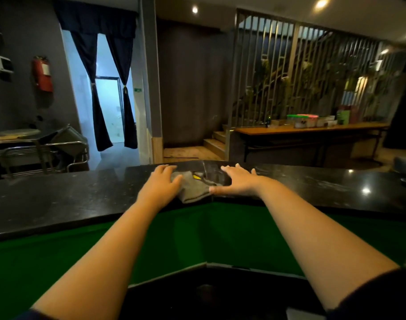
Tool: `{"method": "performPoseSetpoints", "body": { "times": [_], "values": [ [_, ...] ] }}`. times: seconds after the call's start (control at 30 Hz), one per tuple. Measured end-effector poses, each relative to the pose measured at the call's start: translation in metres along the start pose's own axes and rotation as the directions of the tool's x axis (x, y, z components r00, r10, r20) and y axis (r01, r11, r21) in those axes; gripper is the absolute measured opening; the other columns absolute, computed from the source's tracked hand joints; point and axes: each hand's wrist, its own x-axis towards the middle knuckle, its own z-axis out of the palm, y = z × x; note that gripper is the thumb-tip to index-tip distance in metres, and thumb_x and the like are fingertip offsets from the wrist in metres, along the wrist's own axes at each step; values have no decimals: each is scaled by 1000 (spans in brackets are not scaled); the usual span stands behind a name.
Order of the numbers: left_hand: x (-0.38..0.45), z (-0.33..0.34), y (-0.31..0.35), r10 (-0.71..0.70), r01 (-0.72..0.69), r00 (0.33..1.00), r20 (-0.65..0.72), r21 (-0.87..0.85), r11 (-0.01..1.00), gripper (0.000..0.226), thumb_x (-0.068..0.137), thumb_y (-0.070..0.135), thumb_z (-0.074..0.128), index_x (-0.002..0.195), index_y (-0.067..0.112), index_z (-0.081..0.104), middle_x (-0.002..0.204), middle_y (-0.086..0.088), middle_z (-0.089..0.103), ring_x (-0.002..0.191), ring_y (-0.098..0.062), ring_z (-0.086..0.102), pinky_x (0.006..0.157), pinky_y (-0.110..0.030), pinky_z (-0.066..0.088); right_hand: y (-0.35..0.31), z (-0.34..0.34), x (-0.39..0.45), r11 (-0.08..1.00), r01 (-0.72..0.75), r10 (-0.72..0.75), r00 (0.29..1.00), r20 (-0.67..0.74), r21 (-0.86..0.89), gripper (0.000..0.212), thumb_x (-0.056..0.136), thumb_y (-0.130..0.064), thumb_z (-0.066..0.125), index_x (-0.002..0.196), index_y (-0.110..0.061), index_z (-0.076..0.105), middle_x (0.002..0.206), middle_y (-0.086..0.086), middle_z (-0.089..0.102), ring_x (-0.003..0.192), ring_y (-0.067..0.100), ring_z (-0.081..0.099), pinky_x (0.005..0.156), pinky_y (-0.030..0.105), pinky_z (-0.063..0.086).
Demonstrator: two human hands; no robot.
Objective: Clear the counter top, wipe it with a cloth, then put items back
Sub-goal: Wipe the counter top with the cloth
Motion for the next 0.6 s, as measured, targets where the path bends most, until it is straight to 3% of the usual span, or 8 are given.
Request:
{"method": "performPoseSetpoints", "body": {
  "times": [0.07,0.13,0.2,0.3,0.47,0.6],
  "values": [
    [7,30,41,43,-58,991,126,113,992,70,91,64,36,150,27,25,159,-6,16,146,-26,14,116,-48,10,21,5,-3,996,-51,58,994,91,-79,121,64,-83,54,155,-20,4,163,-1,0,149,24,-5,115,60,-3],
    [21,50,60,-64,-16,972,228,334,942,86,81,80,25,152,32,13,161,-6,5,148,-28,1,115,-56,-1,31,6,4,988,-62,82,987,141,-144,123,67,-77,62,155,-16,0,163,1,-3,149,23,-4,118,56,0],
    [42,54,56,-193,74,948,254,415,907,90,78,85,21,152,35,8,162,-4,-1,148,-30,-4,112,-62,-4,33,3,16,982,-36,70,982,178,-186,127,66,-74,66,154,-13,-3,163,4,-7,149,22,-6,119,51,3],
    [80,53,36,-272,137,917,292,412,901,84,85,77,25,153,32,3,162,0,-3,148,-27,-5,112,-62,-4,37,4,31,983,13,29,974,227,-182,134,62,-74,69,153,-16,-10,162,5,-13,148,22,-13,119,52,-1],
    [152,52,16,-294,160,875,384,344,925,63,99,49,30,153,25,10,162,-2,0,148,-26,0,117,-52,1,51,18,36,992,66,-51,990,135,-109,134,59,-75,70,154,-18,-7,162,3,-13,148,21,-16,117,54,-10],
    [208,59,0,-322,213,842,432,280,936,52,94,42,41,145,34,35,155,-8,28,141,-31,27,115,-58,15,53,20,35,994,86,-77,990,115,-73,134,60,-74,70,153,-19,-7,162,3,-14,147,20,-18,117,55,-10]
  ]
}}
